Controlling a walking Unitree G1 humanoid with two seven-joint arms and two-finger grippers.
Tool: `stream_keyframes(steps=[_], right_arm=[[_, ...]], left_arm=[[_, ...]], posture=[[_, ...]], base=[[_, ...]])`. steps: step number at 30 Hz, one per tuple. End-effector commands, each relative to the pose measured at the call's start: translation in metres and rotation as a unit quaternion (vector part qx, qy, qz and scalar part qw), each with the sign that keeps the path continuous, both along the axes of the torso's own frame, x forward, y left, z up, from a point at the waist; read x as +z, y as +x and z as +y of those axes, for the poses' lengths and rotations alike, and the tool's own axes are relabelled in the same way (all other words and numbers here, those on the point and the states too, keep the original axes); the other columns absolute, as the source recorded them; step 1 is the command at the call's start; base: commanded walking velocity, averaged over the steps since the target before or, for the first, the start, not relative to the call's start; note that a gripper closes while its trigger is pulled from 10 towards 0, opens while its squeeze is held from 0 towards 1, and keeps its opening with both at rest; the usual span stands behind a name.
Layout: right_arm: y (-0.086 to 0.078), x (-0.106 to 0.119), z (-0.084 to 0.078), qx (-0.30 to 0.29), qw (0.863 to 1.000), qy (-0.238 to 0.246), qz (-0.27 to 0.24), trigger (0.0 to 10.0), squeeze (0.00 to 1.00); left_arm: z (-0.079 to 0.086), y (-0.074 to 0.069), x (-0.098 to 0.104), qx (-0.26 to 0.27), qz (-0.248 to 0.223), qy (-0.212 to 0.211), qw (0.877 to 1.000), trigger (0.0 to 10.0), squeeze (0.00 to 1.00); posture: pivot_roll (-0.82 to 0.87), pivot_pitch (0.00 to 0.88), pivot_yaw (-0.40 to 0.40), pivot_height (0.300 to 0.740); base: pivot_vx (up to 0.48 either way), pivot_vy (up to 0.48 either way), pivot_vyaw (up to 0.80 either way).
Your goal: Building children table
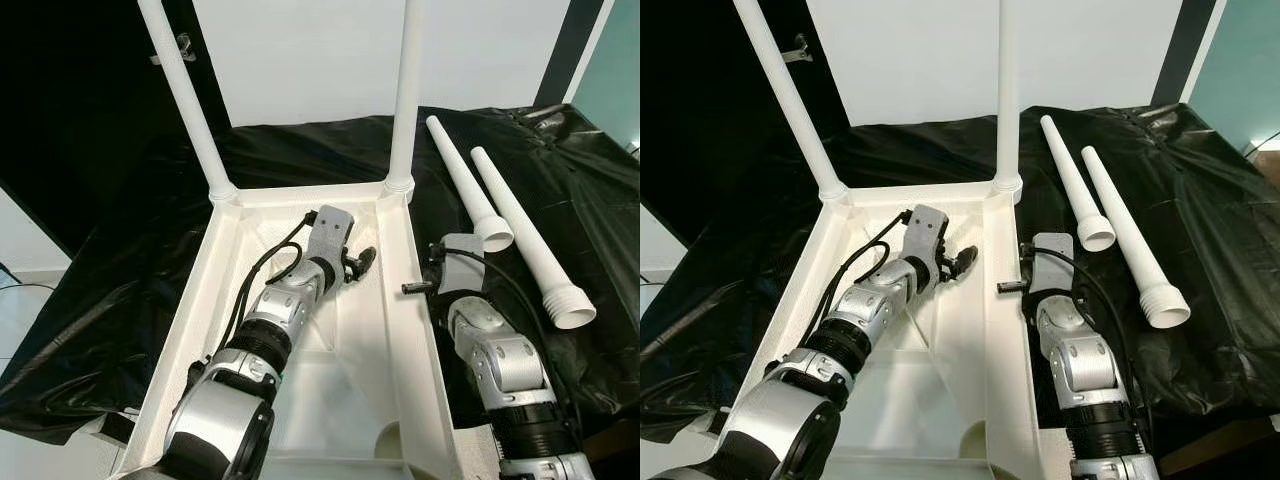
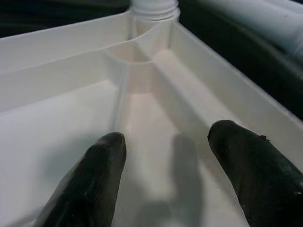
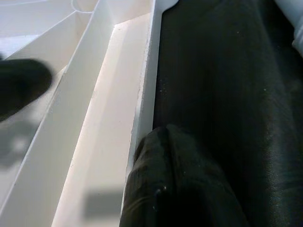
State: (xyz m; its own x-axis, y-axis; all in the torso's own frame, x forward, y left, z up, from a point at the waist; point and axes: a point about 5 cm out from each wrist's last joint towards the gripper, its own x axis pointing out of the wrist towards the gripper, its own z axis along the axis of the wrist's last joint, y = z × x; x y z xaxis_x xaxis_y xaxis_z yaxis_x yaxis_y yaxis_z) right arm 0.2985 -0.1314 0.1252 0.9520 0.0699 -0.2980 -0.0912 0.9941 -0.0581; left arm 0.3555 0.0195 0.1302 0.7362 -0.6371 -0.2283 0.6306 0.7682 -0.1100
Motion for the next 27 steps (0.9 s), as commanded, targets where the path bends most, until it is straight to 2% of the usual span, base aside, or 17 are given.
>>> stream_keyframes(steps=[1, 3, 5, 6, 10, 11, 15, 18, 23, 25, 26, 27], right_arm=[[-0.003, 0.012, 0.012, 0.043, 0.999, -0.001, -0.019, 10.0, 0.00], [-0.003, 0.016, 0.012, 0.047, 0.999, -0.006, -0.025, 10.0, 0.00], [-0.004, 0.027, 0.013, 0.067, 0.997, -0.021, -0.043, 10.0, 0.00], [-0.004, 0.035, 0.014, 0.085, 0.994, -0.045, -0.058, 10.0, 0.00], [-0.003, 0.039, 0.012, 0.085, 0.992, -0.068, -0.067, 10.0, 0.00], [-0.002, 0.043, 0.007, 0.072, 0.991, -0.086, -0.075, 10.0, 0.00], [-0.002, 0.043, 0.004, 0.064, 0.991, -0.093, -0.075, 10.0, 0.00], [-0.006, 0.035, 0.013, 0.094, 0.992, -0.068, -0.048, 10.0, 0.00], [-0.007, 0.028, 0.018, 0.117, 0.990, -0.071, -0.025, 10.0, 0.00], [-0.004, 0.017, 0.023, 0.135, 0.989, -0.057, 0.007, 10.0, 0.00], [-0.004, 0.017, 0.023, 0.135, 0.989, -0.057, 0.007, 10.0, 0.00], [0.001, 0.013, 0.025, 0.143, 0.989, -0.030, 0.034, 10.0, 0.00]], left_arm=[[0.004, 0.001, -0.002, 0.002, -0.001, -0.003, 1.000, 10.0, 0.00], [0.007, 0.003, 0.000, 0.011, -0.007, -0.004, 1.000, 10.0, 0.00], [0.014, 0.007, 0.009, 0.027, -0.023, -0.027, 0.999, 10.0, 0.00], [0.021, 0.011, 0.018, 0.037, -0.043, -0.051, 0.997, 10.0, 0.00], [0.025, 0.012, 0.027, 0.041, -0.064, -0.075, 0.994, 10.0, 0.00], [0.031, 0.014, 0.039, 0.045, -0.093, -0.104, 0.989, 10.0, 0.00], [0.036, 0.015, 0.045, 0.052, -0.112, -0.108, 0.986, 10.0, 0.00], [0.043, 0.020, 0.042, 0.071, -0.098, -0.100, 0.988, 10.0, 0.00], [0.045, 0.020, 0.041, 0.073, -0.097, -0.101, 0.987, 10.0, 0.00], [0.046, 0.020, 0.039, 0.078, -0.091, -0.100, 0.988, 10.0, 0.00], [0.046, 0.020, 0.039, 0.078, -0.091, -0.100, 0.988, 10.0, 0.00], [0.046, 0.020, 0.038, 0.083, -0.090, -0.098, 0.988, 10.0, 0.00]], posture=[[-0.13, 0.005, 0.085, 0.740], [-0.13, 0.005, 0.085, 0.740], [-0.13, 0.005, 0.085, 0.740], [-0.13, 0.004, 0.083, 0.740], [-0.12, 0.002, 0.080, 0.740], [-0.12, 0.003, 0.076, 0.740], [-0.12, 0.004, 0.072, 0.740], [-0.12, 0.000, 0.065, 0.740], [-0.12, 0.000, 0.064, 0.740], [-0.11, 0.000, 0.057, 0.740], [-0.11, 0.000, 0.057, 0.740], [-0.11, 0.000, 0.050, 0.740]], base=[[0.000, 0.000, 0.00], [0.000, 0.000, 0.00], [0.000, 0.000, 0.00], [0.000, 0.000, 0.00], [0.000, 0.000, 0.00], [0.000, 0.000, 0.00], [0.000, 0.000, 0.00], [0.000, 0.000, 0.00], [0.000, 0.000, 0.00], [0.000, 0.000, 0.00], [0.000, 0.000, 0.00], [0.000, 0.000, 0.00]])
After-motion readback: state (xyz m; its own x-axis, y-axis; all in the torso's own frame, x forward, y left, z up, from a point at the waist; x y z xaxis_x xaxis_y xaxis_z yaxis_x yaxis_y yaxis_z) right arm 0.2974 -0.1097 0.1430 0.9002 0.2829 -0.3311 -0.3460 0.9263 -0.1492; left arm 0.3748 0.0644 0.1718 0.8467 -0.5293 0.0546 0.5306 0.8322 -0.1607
